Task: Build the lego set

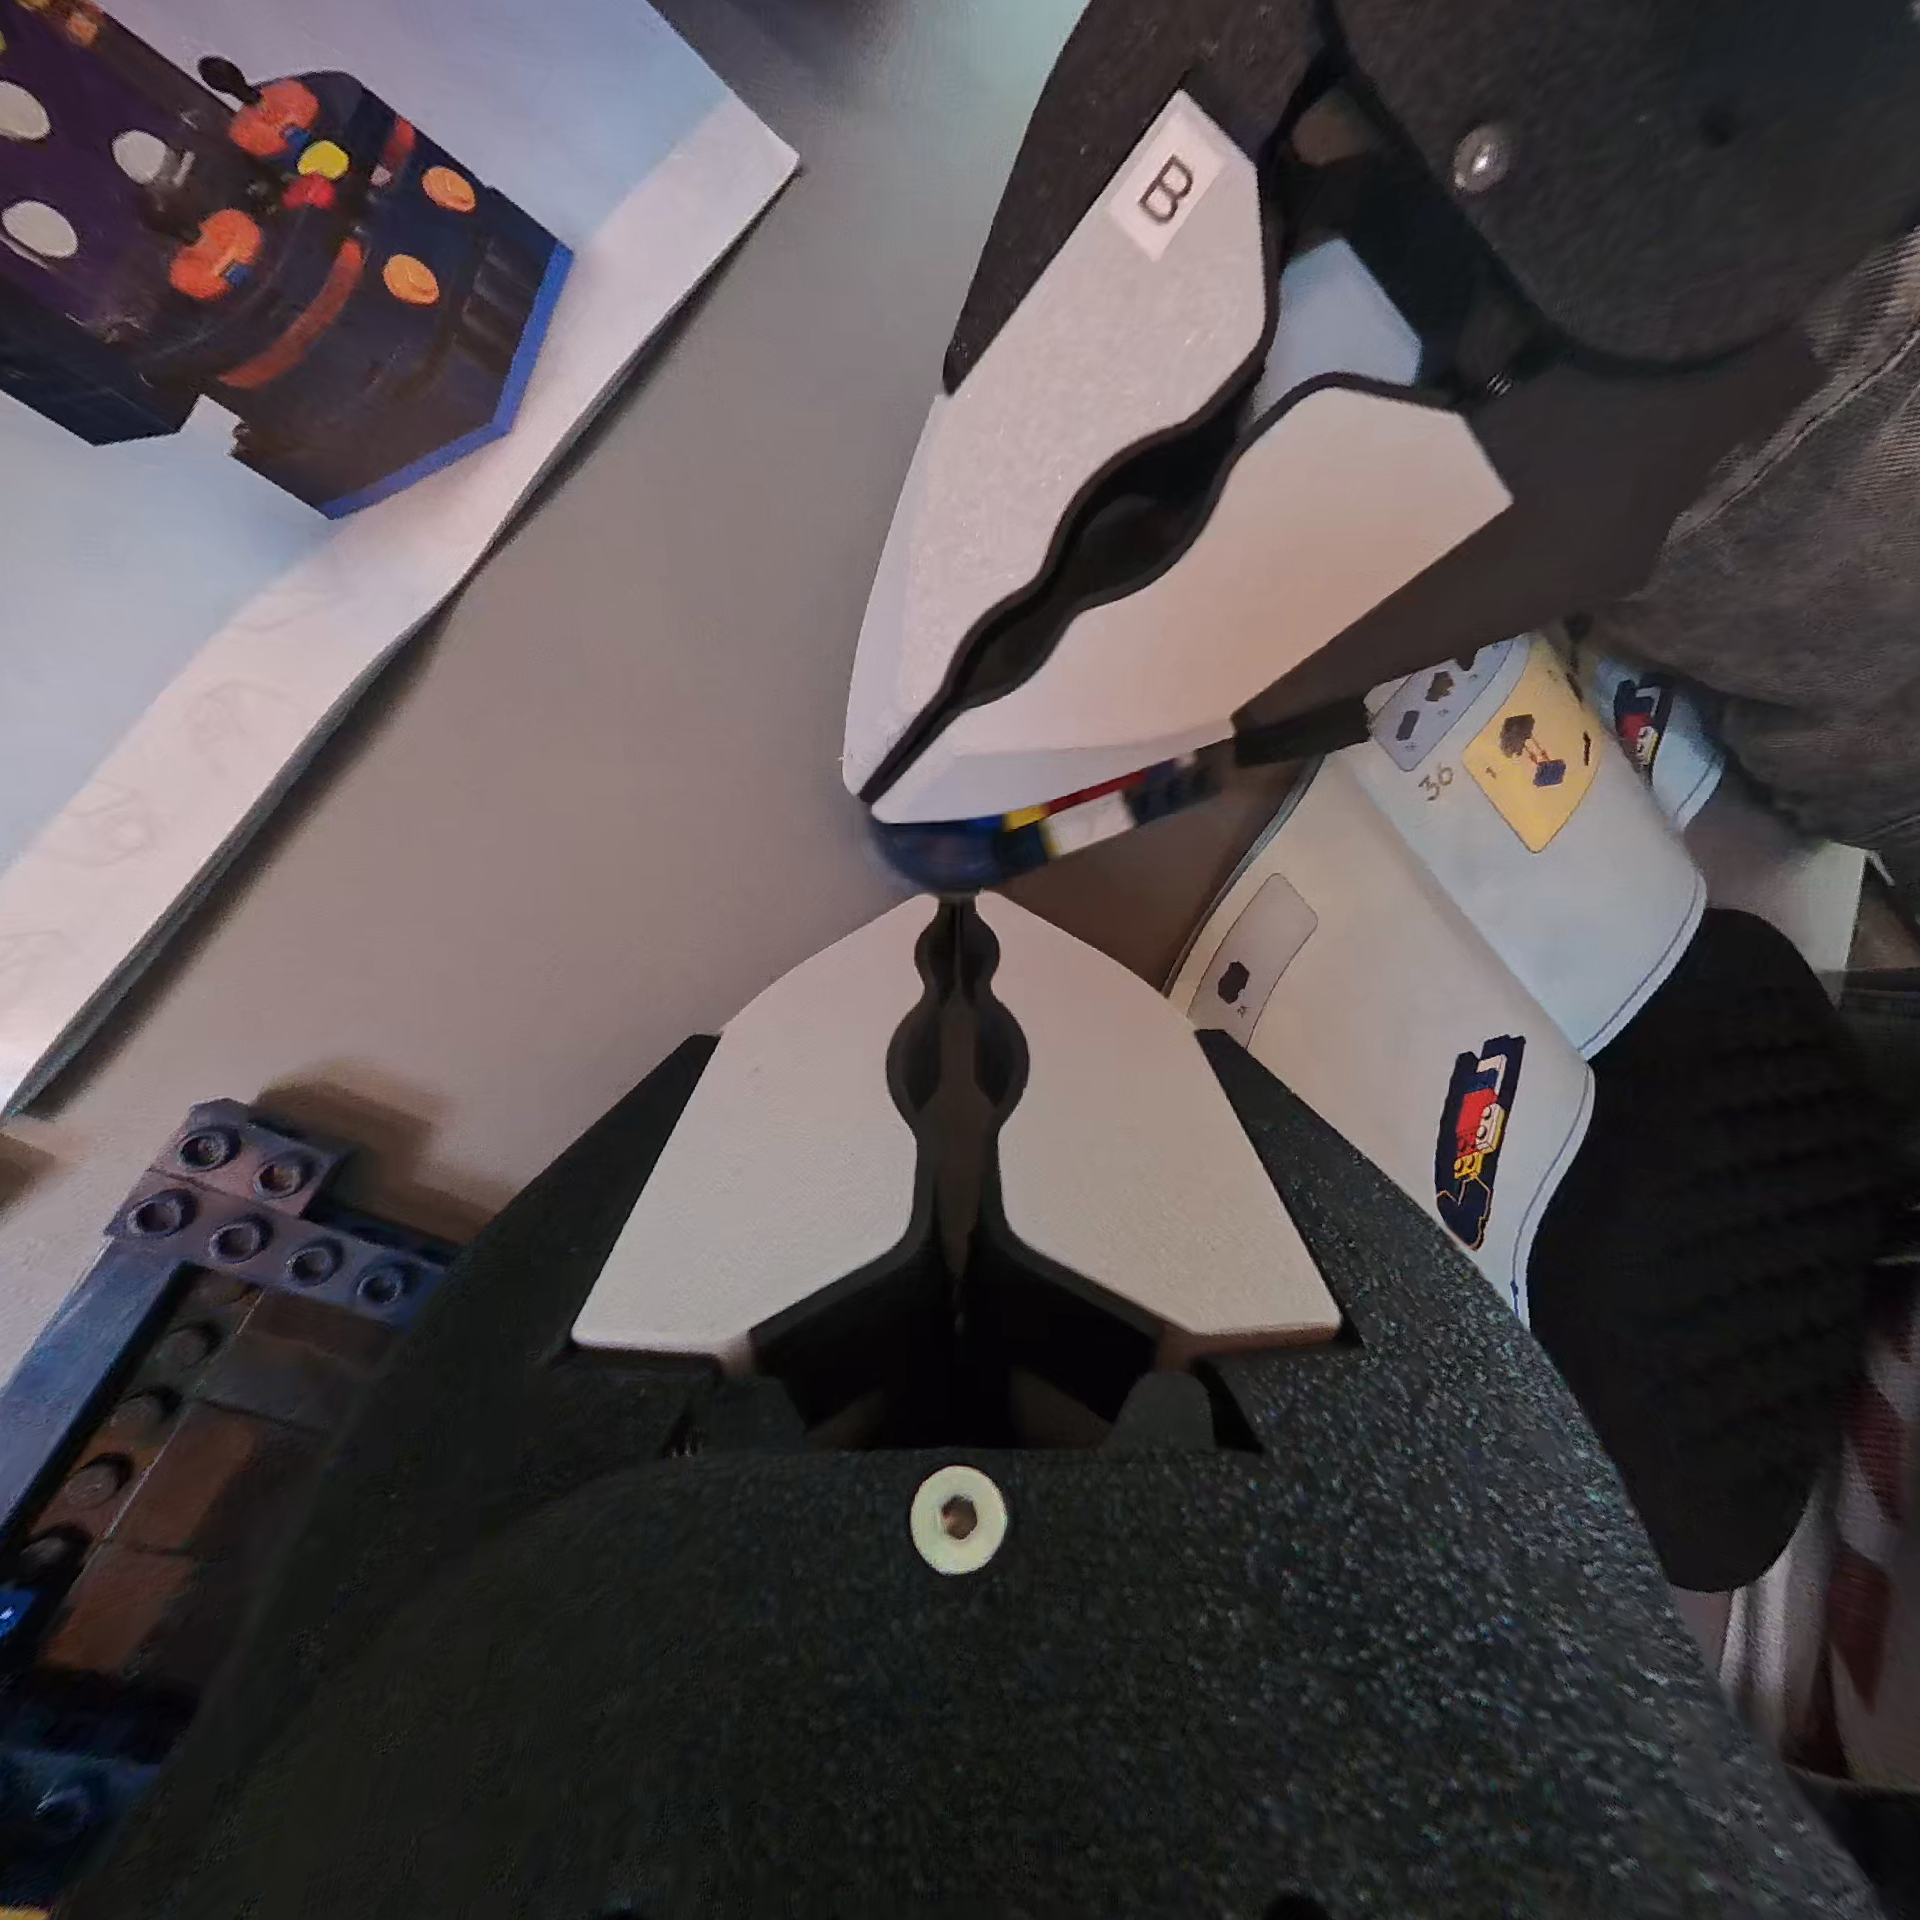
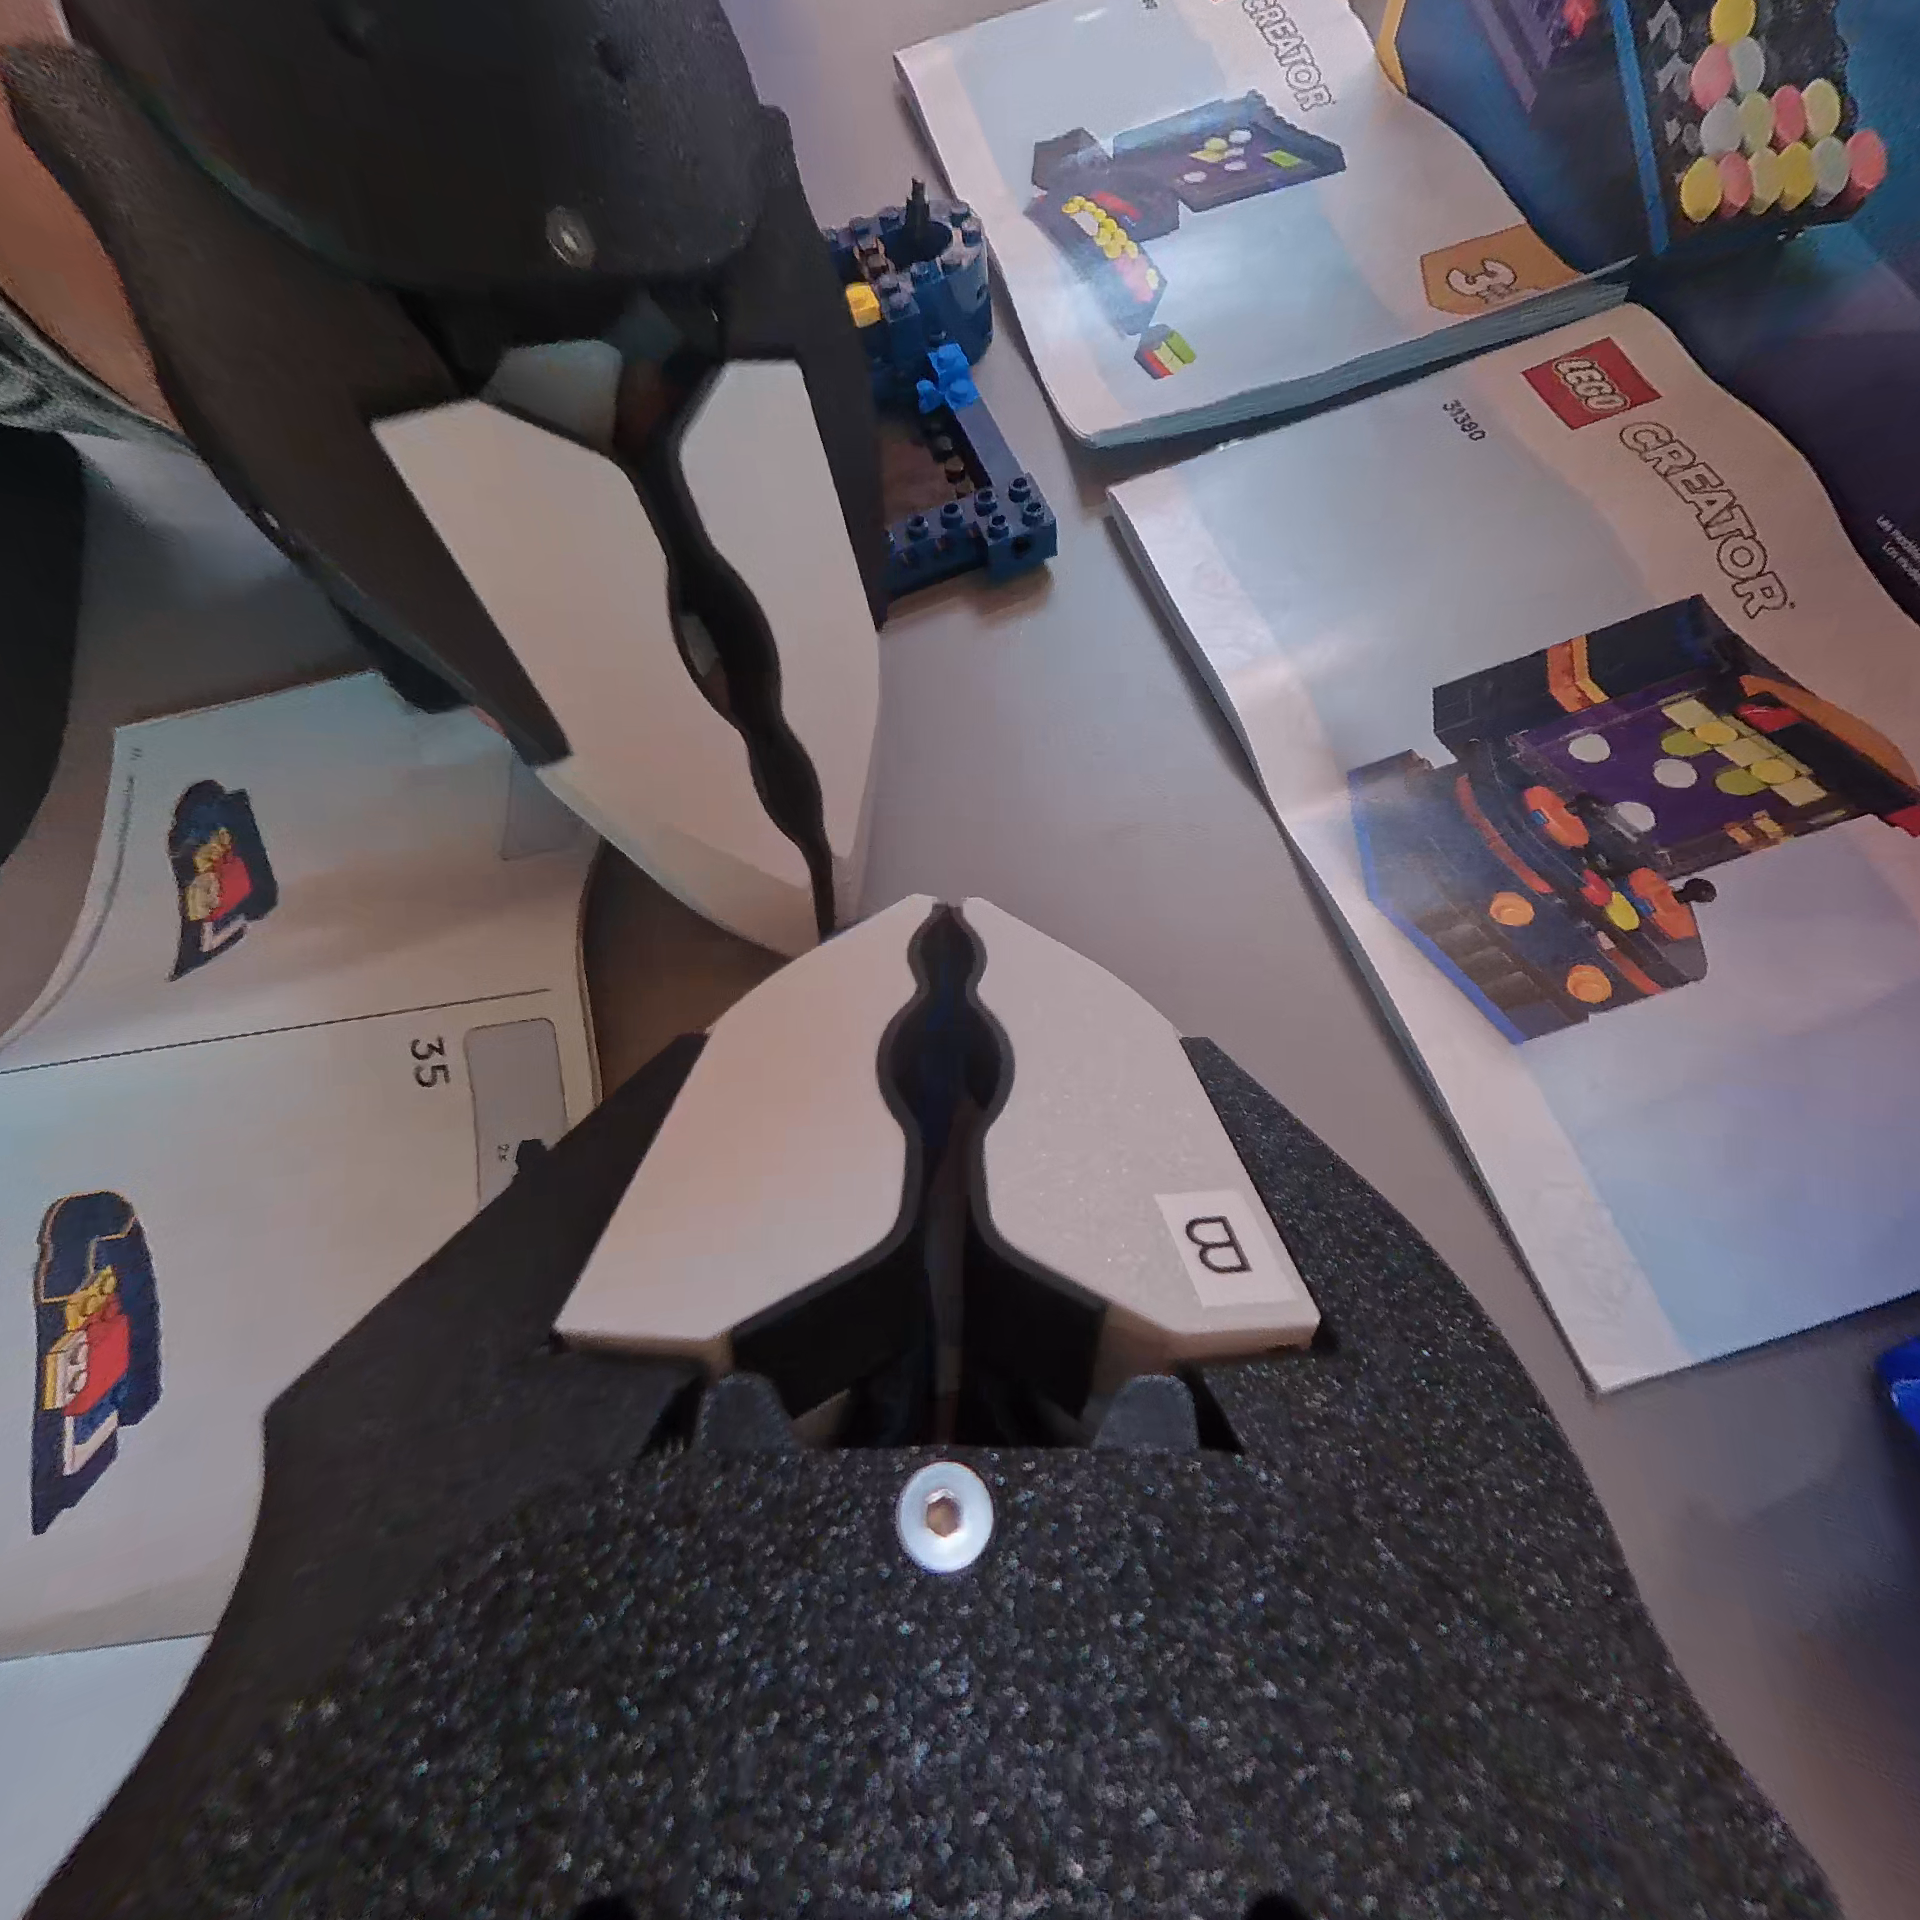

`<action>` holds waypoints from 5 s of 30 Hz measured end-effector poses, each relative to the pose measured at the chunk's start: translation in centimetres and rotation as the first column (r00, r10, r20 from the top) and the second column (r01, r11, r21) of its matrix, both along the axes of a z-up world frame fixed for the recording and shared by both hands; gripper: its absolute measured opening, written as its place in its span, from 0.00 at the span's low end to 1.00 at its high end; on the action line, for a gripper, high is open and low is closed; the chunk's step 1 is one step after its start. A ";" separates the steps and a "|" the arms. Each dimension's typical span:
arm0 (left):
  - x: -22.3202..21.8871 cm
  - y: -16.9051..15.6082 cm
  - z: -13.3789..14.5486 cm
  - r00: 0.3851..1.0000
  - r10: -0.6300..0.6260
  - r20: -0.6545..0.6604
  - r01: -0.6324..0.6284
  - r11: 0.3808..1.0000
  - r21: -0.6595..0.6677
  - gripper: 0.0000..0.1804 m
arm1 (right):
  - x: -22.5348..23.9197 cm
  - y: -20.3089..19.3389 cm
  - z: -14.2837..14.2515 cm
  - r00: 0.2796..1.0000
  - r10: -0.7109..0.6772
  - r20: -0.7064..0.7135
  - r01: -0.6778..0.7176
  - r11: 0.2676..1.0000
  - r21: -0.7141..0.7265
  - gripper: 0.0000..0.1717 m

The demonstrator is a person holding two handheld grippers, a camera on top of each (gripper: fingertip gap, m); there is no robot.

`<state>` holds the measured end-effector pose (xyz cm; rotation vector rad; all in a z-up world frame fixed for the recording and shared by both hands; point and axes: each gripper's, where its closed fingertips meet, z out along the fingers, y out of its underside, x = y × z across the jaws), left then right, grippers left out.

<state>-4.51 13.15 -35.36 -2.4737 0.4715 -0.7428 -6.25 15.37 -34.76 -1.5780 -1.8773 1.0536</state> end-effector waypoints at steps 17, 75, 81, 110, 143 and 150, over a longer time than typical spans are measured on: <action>3.6 -1.2 3.1 0.988 -0.128 -0.083 0.148 0.933 0.327 0.04 | 8.0 1.5 5.5 0.997 0.069 0.030 -0.072 0.993 0.097 0.11; 4.2 -0.2 1.1 0.946 -0.230 -0.230 0.287 0.922 0.259 0.03 | 8.9 0.9 -1.0 0.998 -0.055 0.024 0.050 0.980 0.194 0.23; 4.6 0.8 1.6 0.991 -0.102 0.085 0.097 0.993 0.061 0.04 | 8.9 0.9 -1.0 0.998 -0.053 0.022 0.048 0.979 0.200 0.22; 5.6 1.2 0.5 0.981 -0.192 0.000 0.191 0.976 0.104 0.05 | 8.5 0.3 -0.8 1.000 -0.013 0.010 0.011 0.974 0.227 0.21; 5.6 1.3 0.5 0.945 -0.263 -0.193 0.292 0.945 0.144 0.04 | 8.5 0.2 -0.9 1.000 -0.011 0.011 0.008 0.974 0.227 0.21; 5.8 1.4 0.9 0.938 -0.268 -0.221 0.309 0.934 0.179 0.03 | 8.5 0.2 -0.9 1.000 -0.011 0.012 0.008 0.974 0.225 0.21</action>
